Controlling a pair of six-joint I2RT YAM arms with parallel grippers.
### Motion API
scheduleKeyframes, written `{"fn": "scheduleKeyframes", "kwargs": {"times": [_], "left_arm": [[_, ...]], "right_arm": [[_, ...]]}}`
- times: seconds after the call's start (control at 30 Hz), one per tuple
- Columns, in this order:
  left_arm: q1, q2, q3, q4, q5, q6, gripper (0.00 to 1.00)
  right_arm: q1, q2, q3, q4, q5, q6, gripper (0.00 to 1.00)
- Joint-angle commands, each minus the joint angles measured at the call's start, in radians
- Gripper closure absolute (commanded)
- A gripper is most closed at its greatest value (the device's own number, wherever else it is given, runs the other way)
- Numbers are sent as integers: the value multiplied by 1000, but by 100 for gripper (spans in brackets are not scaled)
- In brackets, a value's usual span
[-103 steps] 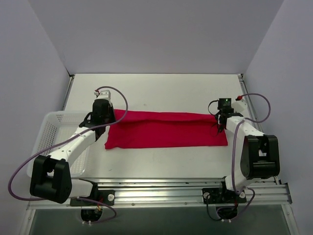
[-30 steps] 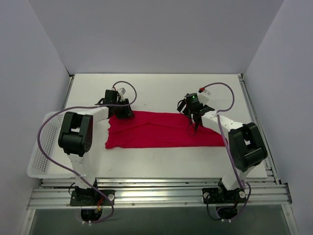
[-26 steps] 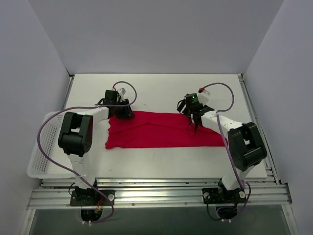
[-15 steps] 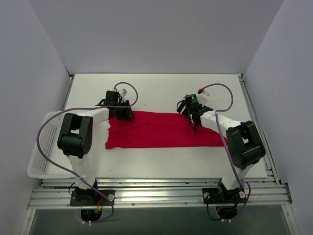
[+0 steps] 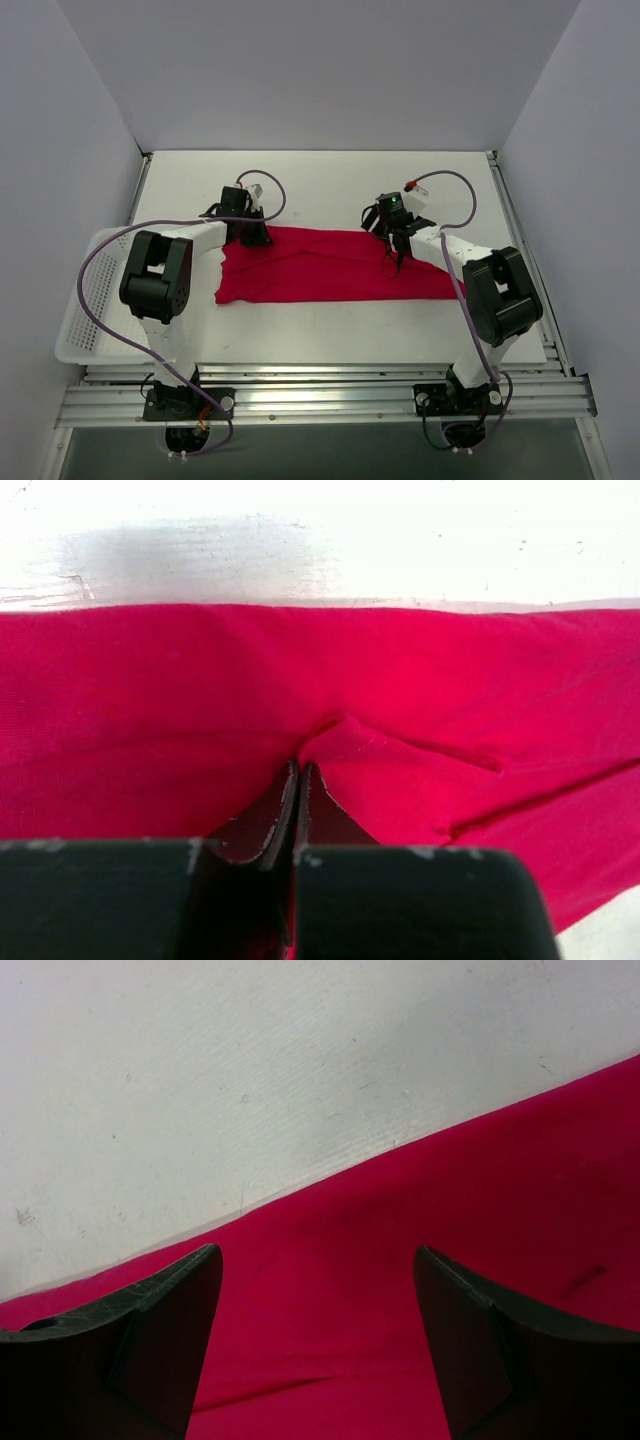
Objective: Fold and stack the t-shirts
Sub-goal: Fold the other side of the tshirt into a rectangle
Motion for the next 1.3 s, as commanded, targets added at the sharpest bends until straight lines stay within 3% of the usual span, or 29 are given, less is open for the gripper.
{"fn": "scheduleKeyframes", "kwargs": {"times": [0.0,0.4,0.57,0.6,0.7,0.77,0.83,1.0,1.27], "left_arm": [[-20,3,18,-6,-57,16,98],[-104,-299,-138,-49,-238,-11,98],[-248,-425,-227,-122,-414,-77,97],[-269,-446,-242,-135,-434,-112,82],[-377,-472,-319,-162,-517,-218,59],[-470,-479,-376,-182,-582,-292,21],[-536,-491,-408,-202,-626,-393,7],[-656,-547,-440,-231,-750,-516,6],[-646,-776,-495,-201,-893,-550,6]], "right_arm": [[-2,10,14,7,4,0,28],[5,-61,-12,-10,4,6,29],[25,-113,-32,-33,28,11,29],[28,-122,-40,-36,33,14,29],[38,-153,-63,-44,47,17,29],[42,-167,-74,-48,58,20,29],[45,-168,-77,-51,62,21,29],[59,-159,-68,-51,67,24,28],[91,-213,-89,-67,105,11,27]]}}
